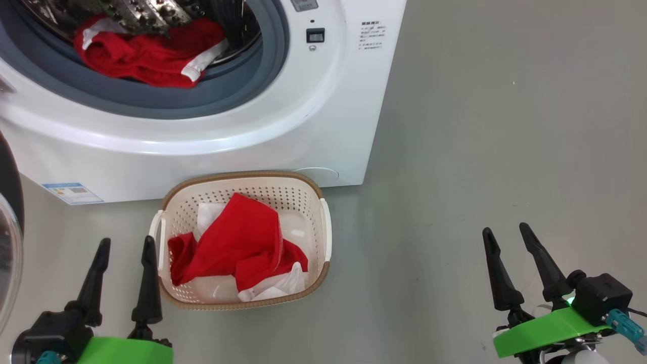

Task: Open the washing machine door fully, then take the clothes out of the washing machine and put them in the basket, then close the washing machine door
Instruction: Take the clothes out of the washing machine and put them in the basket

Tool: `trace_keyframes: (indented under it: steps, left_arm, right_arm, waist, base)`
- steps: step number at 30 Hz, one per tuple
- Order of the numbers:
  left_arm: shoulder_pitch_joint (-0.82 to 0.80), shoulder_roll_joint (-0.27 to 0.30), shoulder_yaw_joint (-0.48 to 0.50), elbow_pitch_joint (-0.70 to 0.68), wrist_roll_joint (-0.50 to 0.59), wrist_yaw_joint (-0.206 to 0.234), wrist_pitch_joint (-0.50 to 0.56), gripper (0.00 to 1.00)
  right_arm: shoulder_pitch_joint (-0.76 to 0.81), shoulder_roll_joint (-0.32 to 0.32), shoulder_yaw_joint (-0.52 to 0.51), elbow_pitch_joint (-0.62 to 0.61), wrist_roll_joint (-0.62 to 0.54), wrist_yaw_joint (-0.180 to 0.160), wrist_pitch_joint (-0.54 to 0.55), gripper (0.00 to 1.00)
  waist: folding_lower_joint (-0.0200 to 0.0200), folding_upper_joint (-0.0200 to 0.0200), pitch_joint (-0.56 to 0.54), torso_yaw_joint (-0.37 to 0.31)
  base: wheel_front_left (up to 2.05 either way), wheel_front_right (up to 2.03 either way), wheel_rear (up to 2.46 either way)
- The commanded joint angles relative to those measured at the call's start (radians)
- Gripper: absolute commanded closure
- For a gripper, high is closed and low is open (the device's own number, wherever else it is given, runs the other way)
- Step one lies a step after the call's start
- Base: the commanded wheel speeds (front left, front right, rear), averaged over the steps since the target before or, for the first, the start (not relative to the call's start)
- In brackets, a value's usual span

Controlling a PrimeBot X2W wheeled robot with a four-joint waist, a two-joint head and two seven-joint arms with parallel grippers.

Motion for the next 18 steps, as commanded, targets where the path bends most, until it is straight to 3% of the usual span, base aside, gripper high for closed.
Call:
trace_keyframes:
  steps: [1,11,18]
  left_arm:
    - [0.000,0.008,0.033,-0.029,0.008,-0.005,-0.005,0.00]
    - [-0.060,0.013,-0.014,0.012,0.026,-0.005,-0.005,0.00]
    - [-0.257,0.063,-0.053,0.123,0.062,-0.005,-0.005,0.00]
  right_arm:
    - [-0.009,-0.004,0.021,-0.024,-0.011,0.007,-0.006,0.00]
    - [-0.023,-0.004,0.022,-0.027,-0.010,0.007,-0.006,0.00]
    - [-0.069,-0.004,0.037,-0.034,-0.005,0.007,-0.006,0.00]
  waist:
    - [0.0000,0.0000,0.001,0.001]
    - [0.0000,0.0000,0.026,0.014]
    - [0.0000,0.0000,0.102,0.012]
  base:
    - [0.00,0.00,0.00]
    - [0.00,0.00,0.00]
    - [0.00,0.00,0.00]
